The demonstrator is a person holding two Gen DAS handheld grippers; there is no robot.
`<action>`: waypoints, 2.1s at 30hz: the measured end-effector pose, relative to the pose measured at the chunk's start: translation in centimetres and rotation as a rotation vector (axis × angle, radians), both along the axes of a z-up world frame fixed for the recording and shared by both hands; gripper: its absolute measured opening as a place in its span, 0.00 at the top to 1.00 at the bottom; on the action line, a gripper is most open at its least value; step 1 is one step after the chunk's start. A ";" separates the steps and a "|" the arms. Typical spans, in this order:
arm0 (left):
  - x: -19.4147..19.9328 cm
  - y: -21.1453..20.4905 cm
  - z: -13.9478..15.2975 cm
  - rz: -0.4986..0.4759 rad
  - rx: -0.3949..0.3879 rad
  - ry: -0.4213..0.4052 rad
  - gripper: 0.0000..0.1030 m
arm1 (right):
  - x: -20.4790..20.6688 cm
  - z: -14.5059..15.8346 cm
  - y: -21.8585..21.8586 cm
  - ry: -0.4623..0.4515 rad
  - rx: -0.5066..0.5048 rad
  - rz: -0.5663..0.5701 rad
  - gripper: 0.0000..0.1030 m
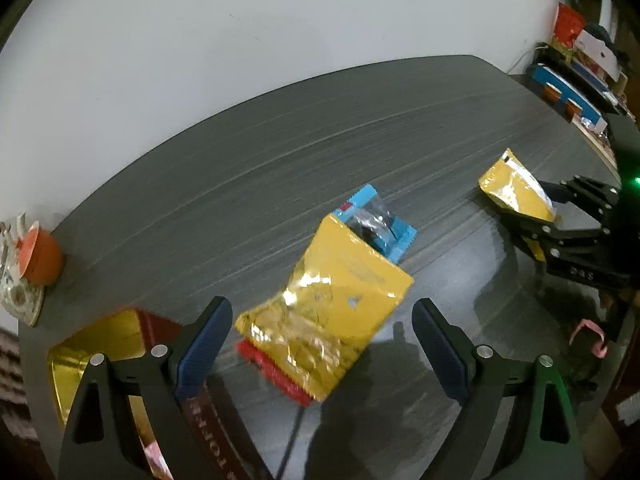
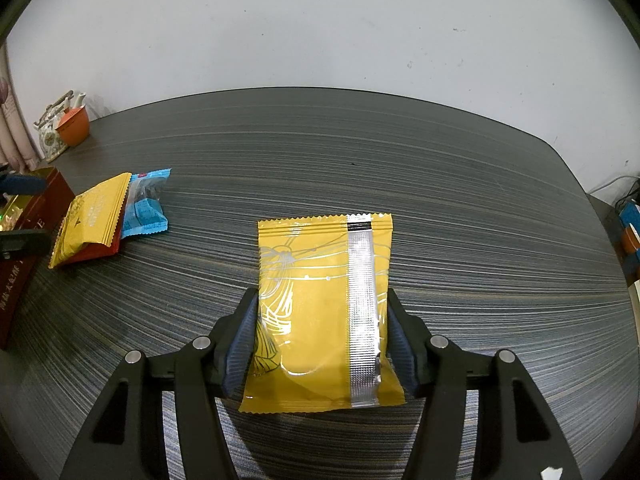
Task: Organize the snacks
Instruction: 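Lift the yellow packet with the right gripper while the left moves to the other yellow packet, then grasp and lift the gold-yellow packet with the left gripper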
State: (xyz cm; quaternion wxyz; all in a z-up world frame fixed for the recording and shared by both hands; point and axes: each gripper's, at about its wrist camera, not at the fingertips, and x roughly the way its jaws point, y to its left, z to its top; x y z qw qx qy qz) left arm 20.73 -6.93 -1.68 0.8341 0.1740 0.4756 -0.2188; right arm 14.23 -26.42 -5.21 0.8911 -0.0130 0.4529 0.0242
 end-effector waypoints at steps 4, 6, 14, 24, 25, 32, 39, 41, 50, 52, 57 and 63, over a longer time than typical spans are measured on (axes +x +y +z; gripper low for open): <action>1.6 -0.7 -0.6 0.004 0.001 0.022 0.11 | 0.0 0.0 0.1 0.000 0.000 -0.001 0.44; 2.3 -1.2 -1.4 0.005 0.020 0.051 0.11 | -0.1 0.0 -0.1 0.000 0.001 -0.002 0.44; 1.4 -1.9 -2.8 0.000 0.023 0.114 0.11 | -0.1 0.0 0.0 0.000 0.002 -0.001 0.44; -3.0 -0.6 -3.0 0.043 0.028 0.115 0.11 | 0.0 0.0 -0.1 0.000 0.002 -0.001 0.44; -3.5 -0.4 -2.9 0.046 0.028 0.116 0.11 | 0.0 0.0 -0.1 0.000 0.002 -0.001 0.44; -5.7 0.2 -3.0 0.051 0.016 0.136 0.11 | 0.0 0.0 -0.1 0.001 0.003 -0.001 0.44; -5.1 -0.6 -2.7 0.038 0.035 0.082 0.11 | 0.0 0.0 -0.1 0.001 0.004 -0.001 0.44; -4.7 -1.2 -2.7 0.032 0.037 0.083 0.11 | 0.0 0.0 -0.1 0.001 0.004 0.000 0.44; -4.7 -2.2 -4.4 0.014 0.036 0.136 0.11 | 0.0 0.1 -0.1 0.002 0.006 0.000 0.42; -5.3 -2.6 -4.5 0.009 0.031 0.137 0.11 | 0.0 0.1 -0.1 0.002 0.006 0.000 0.42; -5.8 -2.4 -4.8 0.032 0.034 0.135 0.11 | 0.0 0.1 0.0 0.003 0.005 0.000 0.41; -4.5 -2.5 -5.2 0.076 0.011 0.162 0.11 | 0.0 0.1 0.0 0.003 0.006 0.000 0.41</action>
